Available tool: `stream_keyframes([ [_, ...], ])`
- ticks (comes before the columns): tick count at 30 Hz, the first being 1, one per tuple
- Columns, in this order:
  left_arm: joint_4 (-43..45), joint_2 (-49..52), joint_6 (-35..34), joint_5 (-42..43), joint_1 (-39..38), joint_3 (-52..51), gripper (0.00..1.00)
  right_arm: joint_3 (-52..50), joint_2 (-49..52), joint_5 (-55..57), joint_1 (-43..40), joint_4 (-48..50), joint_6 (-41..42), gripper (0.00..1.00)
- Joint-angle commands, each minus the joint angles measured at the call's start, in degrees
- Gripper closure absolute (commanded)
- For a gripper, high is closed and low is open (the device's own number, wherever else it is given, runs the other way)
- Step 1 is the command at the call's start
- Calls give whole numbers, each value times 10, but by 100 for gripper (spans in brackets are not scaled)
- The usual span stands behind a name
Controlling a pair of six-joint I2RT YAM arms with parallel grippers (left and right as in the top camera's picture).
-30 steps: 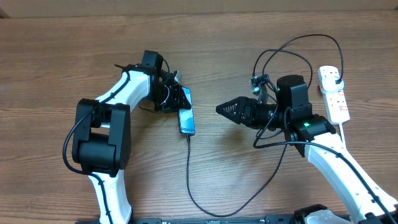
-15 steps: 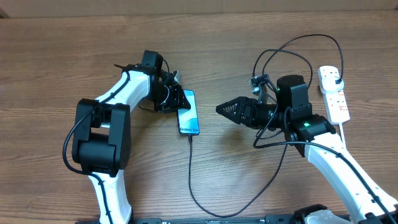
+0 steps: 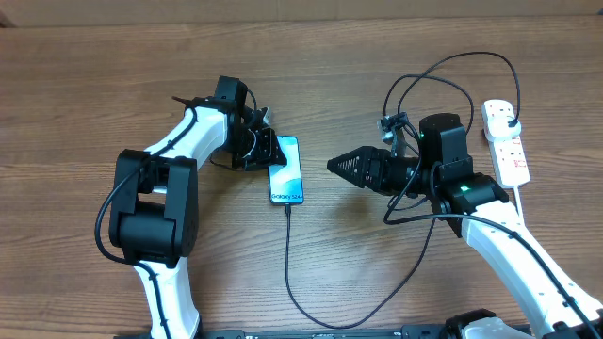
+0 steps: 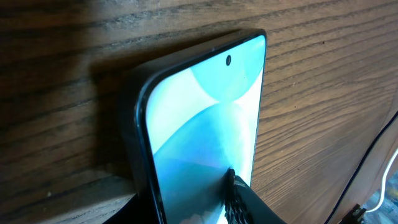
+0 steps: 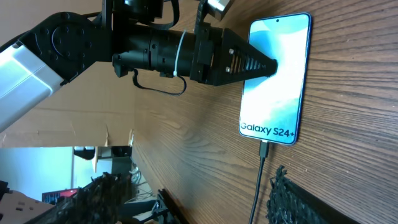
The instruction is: Plug charger to phone and switch on socket
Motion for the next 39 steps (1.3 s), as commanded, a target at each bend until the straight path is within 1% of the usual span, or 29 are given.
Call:
stream_keyframes([
  [1,0,-4,-3,-36,-2,-1,68,2,0,2,-1,1,-5,22],
  [6,-1,-4,-2,-73,-2,-1,67,2,0,2,-1,1,-5,22],
  [13,-4,-4,-2,-113,-2,-1,58,2,0,2,-1,1,-5,22],
  [20,-6,-4,-2,-138,-2,-1,57,2,0,2,-1,1,-5,22],
  [24,-11,-4,-2,-169,-2,-1,54,2,0,2,-1,1,-10,22],
  [25,-18,-4,-7,-188,-1,-1,60,2,0,2,-1,1,-21,23],
  [26,-20,-5,-17,-195,0,0,60,2,0,1,-1,1,-28,24],
  [27,-25,-5,-24,-197,4,3,57,2,-1,0,-1,0,-38,27],
  [29,-39,-6,-26,-196,14,16,57,3,-5,1,-3,-9,-58,30],
  [33,-88,-21,-30,-197,33,66,57,26,-24,28,-14,-74,-98,30],
  [35,-124,-36,-27,-197,42,111,55,56,-40,71,-26,-139,-120,29],
  [39,-188,-67,-12,-197,45,205,54,118,-59,135,-49,-242,-142,30],
])
